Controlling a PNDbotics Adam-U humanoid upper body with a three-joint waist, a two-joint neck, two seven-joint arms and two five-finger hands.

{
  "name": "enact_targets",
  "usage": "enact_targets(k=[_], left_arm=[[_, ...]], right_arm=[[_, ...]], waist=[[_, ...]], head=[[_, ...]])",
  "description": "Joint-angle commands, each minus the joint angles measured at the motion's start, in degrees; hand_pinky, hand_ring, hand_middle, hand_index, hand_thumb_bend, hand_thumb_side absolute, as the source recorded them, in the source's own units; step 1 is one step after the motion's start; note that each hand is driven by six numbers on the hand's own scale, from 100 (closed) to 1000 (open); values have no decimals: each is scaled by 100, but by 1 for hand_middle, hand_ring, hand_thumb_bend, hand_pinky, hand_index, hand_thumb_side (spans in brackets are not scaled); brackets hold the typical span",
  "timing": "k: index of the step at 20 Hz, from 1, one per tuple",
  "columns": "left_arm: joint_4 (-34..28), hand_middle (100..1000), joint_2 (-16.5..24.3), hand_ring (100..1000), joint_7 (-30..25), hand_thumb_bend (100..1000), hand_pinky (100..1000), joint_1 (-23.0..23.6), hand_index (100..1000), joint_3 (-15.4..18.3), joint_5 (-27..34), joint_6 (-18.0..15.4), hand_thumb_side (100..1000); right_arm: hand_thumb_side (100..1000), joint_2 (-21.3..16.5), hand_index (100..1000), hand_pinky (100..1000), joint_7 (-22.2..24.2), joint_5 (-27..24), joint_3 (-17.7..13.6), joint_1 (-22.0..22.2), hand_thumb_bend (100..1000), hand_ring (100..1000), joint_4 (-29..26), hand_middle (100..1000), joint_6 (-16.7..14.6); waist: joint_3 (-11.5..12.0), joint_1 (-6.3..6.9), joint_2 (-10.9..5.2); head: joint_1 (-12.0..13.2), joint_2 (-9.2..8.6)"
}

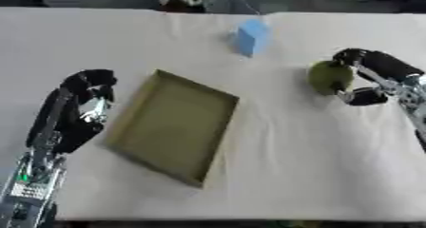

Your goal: Pick up objects on the table and place them in the box.

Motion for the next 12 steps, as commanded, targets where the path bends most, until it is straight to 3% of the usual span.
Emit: enact_targets(k=[1,3,6,12], left_arm=[[-74,633,101,744,-10,100,610,-41,763,15,20,-2,485],[-74,632,100,743,-8,100,609,-41,763,17,21,-1,485],[-72,632,99,743,-8,100,609,-38,763,16,24,0,485],[-73,632,93,743,-11,100,609,-40,763,12,31,-1,485]], right_arm=[[178,-107,391,839,-613,48,-110,-110,100,843,-219,738,56],[138,-95,334,824,-945,17,-156,-128,100,815,-323,681,98],[101,-63,326,817,-1303,-65,-229,-183,100,801,-483,652,180],[100,38,322,817,-1397,-157,-202,-415,100,797,-611,642,177]], waist=[[-5,0,-86],[-9,1,-89],[-15,3,-97],[-9,5,-107]], head=[[-5,28],[-3,28],[-7,28],[-18,28]])
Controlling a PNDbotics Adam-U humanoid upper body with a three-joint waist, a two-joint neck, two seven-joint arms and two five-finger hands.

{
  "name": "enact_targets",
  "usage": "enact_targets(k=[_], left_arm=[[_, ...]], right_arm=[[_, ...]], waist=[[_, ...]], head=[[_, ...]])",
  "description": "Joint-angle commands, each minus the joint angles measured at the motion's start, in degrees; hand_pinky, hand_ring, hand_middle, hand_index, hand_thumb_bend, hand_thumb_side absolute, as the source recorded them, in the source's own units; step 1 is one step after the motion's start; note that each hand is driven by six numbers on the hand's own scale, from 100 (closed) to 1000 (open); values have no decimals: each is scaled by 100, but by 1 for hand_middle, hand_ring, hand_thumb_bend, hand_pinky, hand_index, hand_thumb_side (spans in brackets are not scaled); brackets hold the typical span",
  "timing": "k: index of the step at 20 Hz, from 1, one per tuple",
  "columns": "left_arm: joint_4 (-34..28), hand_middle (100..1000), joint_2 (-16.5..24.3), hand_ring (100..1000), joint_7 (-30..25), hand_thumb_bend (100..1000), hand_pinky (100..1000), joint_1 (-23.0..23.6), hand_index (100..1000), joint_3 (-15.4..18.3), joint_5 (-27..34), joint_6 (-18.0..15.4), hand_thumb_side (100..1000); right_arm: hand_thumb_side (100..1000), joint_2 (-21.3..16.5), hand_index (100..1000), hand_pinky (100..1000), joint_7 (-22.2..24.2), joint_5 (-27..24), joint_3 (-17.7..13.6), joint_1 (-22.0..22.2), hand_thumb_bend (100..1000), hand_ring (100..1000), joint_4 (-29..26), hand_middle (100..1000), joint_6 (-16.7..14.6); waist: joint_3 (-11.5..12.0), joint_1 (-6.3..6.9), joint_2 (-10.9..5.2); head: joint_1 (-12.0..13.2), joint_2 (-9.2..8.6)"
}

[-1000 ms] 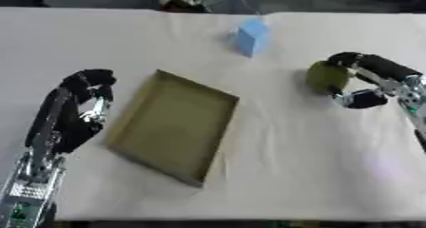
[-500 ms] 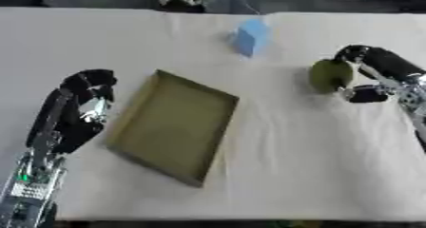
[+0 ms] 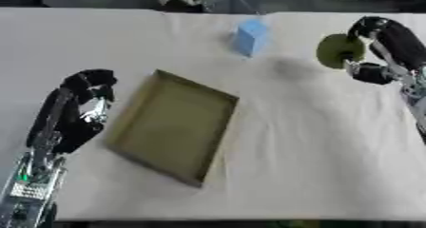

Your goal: Pick up objects on the table and place them in the box.

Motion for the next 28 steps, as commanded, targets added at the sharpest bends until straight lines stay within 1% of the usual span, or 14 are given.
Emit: enact_targets(k=[1,4,8,12,16,18,22,26,28], left_arm=[[-72,632,93,743,-13,100,609,-40,763,12,30,-1,485],[-73,632,94,743,-17,100,608,-40,763,7,32,-3,484],[-70,632,94,743,-26,100,608,-40,763,-4,34,-4,485],[-69,632,82,743,-47,100,608,-47,763,-24,41,-10,486],[-72,632,63,743,-67,100,608,-65,763,-43,50,-15,486],[-76,631,55,743,-73,100,608,-75,763,-47,56,-18,485],[-81,631,45,743,-75,100,608,-91,763,-51,68,-20,484],[-81,631,41,743,-74,100,608,-97,763,-48,71,-19,485],[-82,631,40,743,-76,100,608,-100,763,-51,73,-19,485]], right_arm=[[100,-42,322,817,-22,-78,-12,-249,100,797,-196,643,-34],[100,87,323,820,72,-88,102,-456,100,798,-228,645,-136],[100,324,328,823,233,-68,328,-791,100,802,-250,656,-360],[100,716,332,827,415,2,624,-1163,100,805,-285,664,-661],[100,1190,333,829,613,4,820,-1407,100,806,-254,668,-879],[100,1400,338,831,703,83,906,-1503,100,808,-193,675,-987],[110,1734,342,833,783,317,980,-1536,100,810,67,678,-1144],[137,1964,350,835,807,571,1077,-1415,100,813,242,684,-1332],[147,2065,370,837,819,683,1136,-1330,100,815,277,690,-1436]], waist=[[0,3,-107],[3,4,-108],[3,6,-108],[18,17,-102],[57,33,-94],[93,39,-91],[150,52,-89],[160,58,-81],[148,60,-79]], head=[[-20,28],[-27,28],[-51,28],[-94,28],[-151,28],[-181,28],[-217,28],[-229,28],[-233,28]])
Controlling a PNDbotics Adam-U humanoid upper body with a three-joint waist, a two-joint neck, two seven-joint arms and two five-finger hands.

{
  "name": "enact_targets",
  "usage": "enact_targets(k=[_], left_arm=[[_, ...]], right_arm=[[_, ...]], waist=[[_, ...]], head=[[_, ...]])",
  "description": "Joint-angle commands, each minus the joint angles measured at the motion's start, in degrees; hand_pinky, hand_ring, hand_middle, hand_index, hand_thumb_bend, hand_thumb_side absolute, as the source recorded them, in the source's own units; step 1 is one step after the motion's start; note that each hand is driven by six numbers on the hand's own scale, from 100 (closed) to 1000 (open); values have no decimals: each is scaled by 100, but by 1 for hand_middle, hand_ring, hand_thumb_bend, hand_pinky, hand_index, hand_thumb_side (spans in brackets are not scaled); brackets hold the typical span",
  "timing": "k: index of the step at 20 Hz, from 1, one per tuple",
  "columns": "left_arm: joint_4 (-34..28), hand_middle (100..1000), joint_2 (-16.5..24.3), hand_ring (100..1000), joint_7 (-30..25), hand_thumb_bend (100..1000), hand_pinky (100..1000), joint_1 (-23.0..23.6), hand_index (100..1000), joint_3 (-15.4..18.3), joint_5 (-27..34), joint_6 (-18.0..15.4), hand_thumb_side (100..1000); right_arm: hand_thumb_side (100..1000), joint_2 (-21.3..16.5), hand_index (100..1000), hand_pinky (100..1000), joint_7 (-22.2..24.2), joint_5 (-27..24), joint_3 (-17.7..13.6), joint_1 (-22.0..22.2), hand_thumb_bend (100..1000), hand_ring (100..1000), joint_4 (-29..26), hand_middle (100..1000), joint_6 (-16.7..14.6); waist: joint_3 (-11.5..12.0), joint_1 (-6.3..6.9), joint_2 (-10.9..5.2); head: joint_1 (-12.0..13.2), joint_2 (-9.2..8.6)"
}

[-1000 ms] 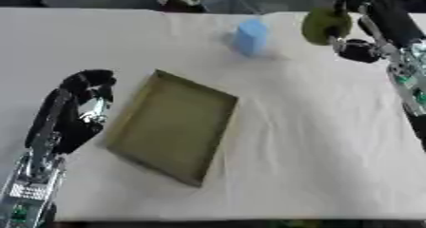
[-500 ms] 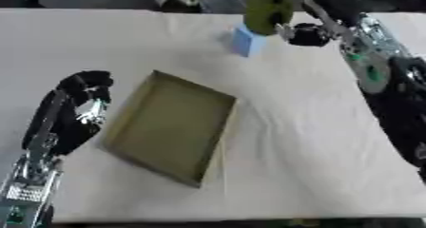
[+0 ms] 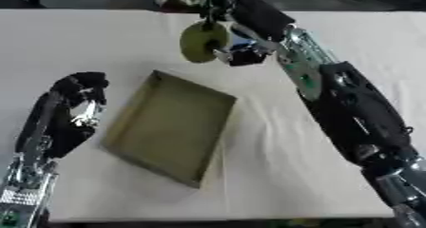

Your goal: Pick up objects on the table and place them in the box.

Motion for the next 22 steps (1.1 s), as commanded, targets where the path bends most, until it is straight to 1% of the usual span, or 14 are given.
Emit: enact_targets(k=[1,5,9,14,18,20,21,22], left_arm=[[-83,631,44,743,-24,100,608,-69,763,-14,48,-16,485],[-86,631,37,743,-30,100,608,-80,763,-19,51,-20,484],[-85,631,34,743,-34,100,608,-87,763,-23,54,-24,484],[-83,631,30,743,-48,100,607,-93,763,-36,57,-27,484],[-82,632,32,743,-52,100,607,-94,763,-38,57,-27,485],[-80,632,31,743,-56,100,607,-91,763,-40,54,-26,486],[-80,632,31,743,-57,100,607,-91,763,-40,53,-26,486],[-81,632,31,743,-56,100,607,-92,763,-39,53,-26,486]], right_arm=[[151,127,376,837,13,204,68,-17,100,817,-4,694,-171],[159,317,385,839,30,435,146,110,100,819,14,697,-319],[167,491,403,840,59,544,184,226,100,819,46,698,-405],[174,672,481,842,118,581,259,345,100,811,2,701,-500],[179,771,516,844,190,601,363,431,100,814,-99,709,-574],[182,804,567,848,240,595,425,460,100,819,-181,721,-611],[182,815,573,848,273,592,457,471,100,819,-227,721,-629],[185,826,632,852,308,584,487,479,100,824,-272,731,-645]], waist=[[-14,28,-79],[-28,54,-73],[-34,83,-67],[-44,94,-62],[-47,89,-54],[-48,82,-51],[-48,79,-50],[-48,76,-49]], head=[[-17,28],[-38,28],[-56,28],[-75,28],[-88,28],[-90,28],[-91,28],[-91,28]])
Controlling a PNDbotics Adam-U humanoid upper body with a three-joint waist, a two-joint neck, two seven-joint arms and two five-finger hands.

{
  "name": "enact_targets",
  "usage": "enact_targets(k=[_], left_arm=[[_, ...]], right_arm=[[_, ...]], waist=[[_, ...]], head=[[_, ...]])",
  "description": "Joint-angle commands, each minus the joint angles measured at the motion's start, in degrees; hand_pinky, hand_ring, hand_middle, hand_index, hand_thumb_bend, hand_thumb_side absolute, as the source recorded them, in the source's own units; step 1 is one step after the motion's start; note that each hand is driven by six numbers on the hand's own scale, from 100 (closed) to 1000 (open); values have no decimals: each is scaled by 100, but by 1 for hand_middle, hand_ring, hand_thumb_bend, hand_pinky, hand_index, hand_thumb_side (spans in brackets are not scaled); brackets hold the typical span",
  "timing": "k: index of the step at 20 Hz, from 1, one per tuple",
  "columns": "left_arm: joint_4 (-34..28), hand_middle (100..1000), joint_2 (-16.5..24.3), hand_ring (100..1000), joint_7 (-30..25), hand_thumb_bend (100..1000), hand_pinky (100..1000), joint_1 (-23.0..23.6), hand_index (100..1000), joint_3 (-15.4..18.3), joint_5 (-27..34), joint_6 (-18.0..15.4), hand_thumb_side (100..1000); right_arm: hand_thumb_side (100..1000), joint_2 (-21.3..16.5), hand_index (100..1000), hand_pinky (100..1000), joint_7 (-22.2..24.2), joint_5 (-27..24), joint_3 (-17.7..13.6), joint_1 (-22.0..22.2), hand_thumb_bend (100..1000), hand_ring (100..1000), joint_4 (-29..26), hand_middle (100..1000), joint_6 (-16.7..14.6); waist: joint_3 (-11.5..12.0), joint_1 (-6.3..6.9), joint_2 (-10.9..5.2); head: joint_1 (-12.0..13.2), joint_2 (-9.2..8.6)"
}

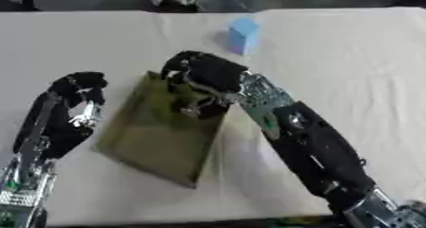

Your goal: Pick up objects on the table and place them in the box.

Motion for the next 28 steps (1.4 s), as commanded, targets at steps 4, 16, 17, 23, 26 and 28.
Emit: enact_targets(k=[4,16,17,23,26,28], left_arm=[[-81,632,36,743,-18,100,607,-52,763,-4,27,-8,486],[-76,632,35,742,-15,100,605,-40,763,2,24,-1,487],[-76,632,36,742,-11,100,605,-39,763,4,25,1,487],[-71,633,45,744,38,100,604,-21,763,28,18,22,485],[-73,633,46,744,61,100,604,-17,763,36,19,27,484],[-73,633,48,744,70,100,604,-14,763,39,18,29,484]], right_arm=[[198,58,776,865,309,-46,152,-61,100,840,-363,757,-117],[214,-40,1000,883,818,-173,149,-100,100,867,-475,819,-84],[213,-79,1000,884,835,-204,133,-115,100,868,-473,820,-69],[207,-527,996,889,1070,-834,-38,-305,100,875,-460,827,74],[204,-820,996,893,1299,-1286,-203,-450,100,886,-456,841,232],[202,-1001,997,896,1439,-1575,-334,-551,100,892,-474,850,365]], waist=[[-5,-1,-71],[-28,-24,-79],[-27,-28,-80],[-37,-55,-92],[-39,-58,-98],[-43,-55,-102]], head=[[-24,28],[-30,28],[-27,28],[10,28],[24,28],[32,28]])
